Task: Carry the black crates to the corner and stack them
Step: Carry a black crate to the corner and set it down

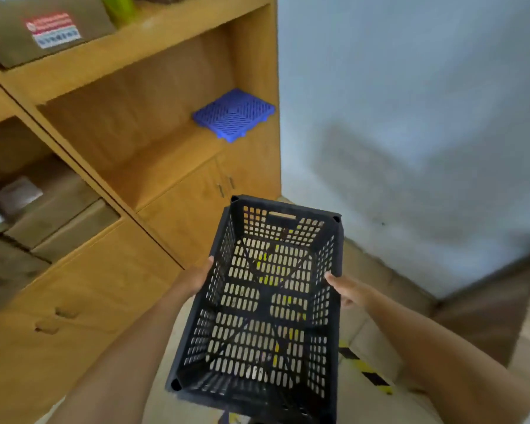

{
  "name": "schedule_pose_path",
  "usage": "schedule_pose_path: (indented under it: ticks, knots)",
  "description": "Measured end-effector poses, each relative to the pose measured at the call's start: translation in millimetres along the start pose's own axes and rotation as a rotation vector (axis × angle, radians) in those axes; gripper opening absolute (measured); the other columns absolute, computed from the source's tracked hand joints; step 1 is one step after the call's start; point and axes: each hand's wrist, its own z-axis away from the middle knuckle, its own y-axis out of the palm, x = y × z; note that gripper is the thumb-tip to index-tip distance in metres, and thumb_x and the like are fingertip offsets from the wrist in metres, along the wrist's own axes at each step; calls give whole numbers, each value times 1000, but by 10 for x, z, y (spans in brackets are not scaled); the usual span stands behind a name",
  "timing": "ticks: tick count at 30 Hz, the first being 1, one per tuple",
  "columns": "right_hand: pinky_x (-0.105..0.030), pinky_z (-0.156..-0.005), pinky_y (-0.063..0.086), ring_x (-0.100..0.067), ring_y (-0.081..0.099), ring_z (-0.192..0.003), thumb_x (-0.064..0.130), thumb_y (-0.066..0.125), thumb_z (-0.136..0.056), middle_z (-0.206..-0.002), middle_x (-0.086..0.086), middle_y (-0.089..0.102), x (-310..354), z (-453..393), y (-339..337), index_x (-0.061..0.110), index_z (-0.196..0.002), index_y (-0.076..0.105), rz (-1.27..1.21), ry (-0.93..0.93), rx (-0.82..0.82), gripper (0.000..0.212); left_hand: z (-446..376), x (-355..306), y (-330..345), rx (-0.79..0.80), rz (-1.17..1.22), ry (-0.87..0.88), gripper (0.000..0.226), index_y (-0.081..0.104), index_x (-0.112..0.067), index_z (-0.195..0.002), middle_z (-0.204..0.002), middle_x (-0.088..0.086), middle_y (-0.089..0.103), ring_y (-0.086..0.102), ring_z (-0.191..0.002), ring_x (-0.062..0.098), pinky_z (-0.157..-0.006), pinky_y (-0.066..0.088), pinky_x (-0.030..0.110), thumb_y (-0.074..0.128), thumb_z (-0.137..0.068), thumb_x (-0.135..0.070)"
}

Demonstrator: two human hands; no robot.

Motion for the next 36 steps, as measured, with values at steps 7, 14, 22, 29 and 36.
schedule_pose_path:
  ticks: [7, 14, 22, 29, 36]
  knots:
    - [-39, -79, 54, -26, 61, -81, 43, 40, -101, -88, -11, 60, 319, -318, -518, -3, -123, 47, -429, 100, -82, 51, -1266, -1250, -66, 171, -232, 166, 121, 41, -17, -147, -153, 13, 38, 39, -138, 37, -111, 34, 53, 13, -61, -98]
    - [-36, -82, 47, -26, 58, -94, 48, 36, -101, -106, -13, 59, 284, -539, -889, -1, -130, 48, -611, 184, -207, 58, -2536, -2219, 362, 305, -402, 327, 131, 40, -18, -146, -150, 10, 43, 40, -138, 34, -111, 33, 56, 15, -52, -105]
    - [-25, -55, 40, -15, 52, -71, 43, 41, -101, -99, -7, 57, -213, -859, -1262, -3, -137, 43, -792, 329, -220, 59, -2183, -3181, 1061, 292, -566, 432, 109, 52, -5, -134, -134, 16, 57, 55, -120, 34, -102, 44, 48, 12, -76, -88]
    - [-44, -114, 33, -32, 44, -134, 56, 44, -94, -145, -13, 48, -693, -1641, -1710, 2, -142, 40, -830, 368, -111, 72, -2270, -3714, 1774, 305, -614, 380, 96, 59, -2, -117, -112, 14, 65, 59, -97, 29, -88, 46, 40, 16, -84, -81]
    - [-34, -82, 52, -27, 59, -98, 17, 60, -90, -102, -12, 64, -911, -2277, -2045, 8, -96, 57, -643, 388, -161, 11, -2687, -3877, 2293, 336, -703, 269, 58, 54, -3, -120, -114, 15, 64, 60, -101, 32, -93, 48, 42, 46, -92, -53]
